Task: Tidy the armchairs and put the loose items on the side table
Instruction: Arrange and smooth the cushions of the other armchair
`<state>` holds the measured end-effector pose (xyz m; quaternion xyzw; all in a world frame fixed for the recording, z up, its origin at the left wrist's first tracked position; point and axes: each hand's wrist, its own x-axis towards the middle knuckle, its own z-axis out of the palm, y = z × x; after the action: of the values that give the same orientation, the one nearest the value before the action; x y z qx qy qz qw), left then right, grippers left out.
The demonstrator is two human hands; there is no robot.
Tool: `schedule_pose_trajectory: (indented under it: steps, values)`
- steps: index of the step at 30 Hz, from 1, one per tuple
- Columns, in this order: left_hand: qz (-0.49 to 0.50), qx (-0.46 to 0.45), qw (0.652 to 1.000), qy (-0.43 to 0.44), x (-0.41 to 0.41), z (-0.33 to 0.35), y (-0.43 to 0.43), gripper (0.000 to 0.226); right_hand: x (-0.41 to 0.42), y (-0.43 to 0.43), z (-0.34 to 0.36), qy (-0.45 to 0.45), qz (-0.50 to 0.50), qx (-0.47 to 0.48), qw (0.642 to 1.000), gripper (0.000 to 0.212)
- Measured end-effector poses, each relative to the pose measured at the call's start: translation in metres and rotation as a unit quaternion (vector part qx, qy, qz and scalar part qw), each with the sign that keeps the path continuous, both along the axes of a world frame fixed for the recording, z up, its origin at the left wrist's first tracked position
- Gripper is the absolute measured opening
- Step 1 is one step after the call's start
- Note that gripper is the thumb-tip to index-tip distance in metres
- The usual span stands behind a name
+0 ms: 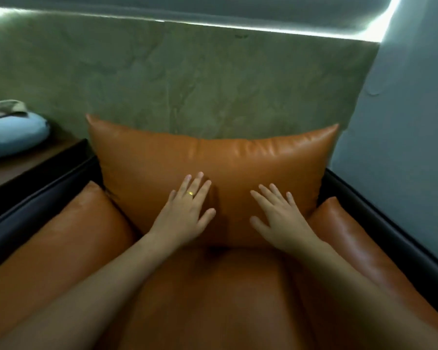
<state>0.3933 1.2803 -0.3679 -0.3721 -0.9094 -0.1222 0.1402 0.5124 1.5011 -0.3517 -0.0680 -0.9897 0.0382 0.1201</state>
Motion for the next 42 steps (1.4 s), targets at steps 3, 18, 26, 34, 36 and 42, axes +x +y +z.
schedule_pose_trajectory:
  steps: [3,18,26,34,36,42]
  values:
    - [0.021,0.019,0.998,0.053,-0.052,0.020,0.011,0.063,-0.076,-0.002,0.024,0.074,0.020,0.018,0.997,0.063]
    - [0.173,-0.064,0.981,0.061,-0.241,0.067,-0.058,0.064,-0.157,0.166,0.069,0.051,-0.223,0.016,0.973,0.065]
    - [0.301,0.153,0.938,-0.078,-0.183,0.023,-0.130,0.072,-0.056,0.178,0.040,0.035,-0.249,-0.066,0.966,0.074]
    - [0.086,0.082,0.986,0.118,-0.082,0.000,-0.020,0.067,-0.085,0.015,-0.009,0.125,-0.017,0.088,0.988,0.066]
    - [0.042,0.036,0.988,0.144,-0.073,-0.011,0.015,0.062,-0.102,-0.004,-0.028,0.141,-0.009,0.097,0.985,0.063]
    - [0.091,-0.019,0.974,0.207,-0.119,-0.037,0.021,0.070,-0.118,0.052,-0.056,0.188,-0.038,0.174,0.966,0.068]
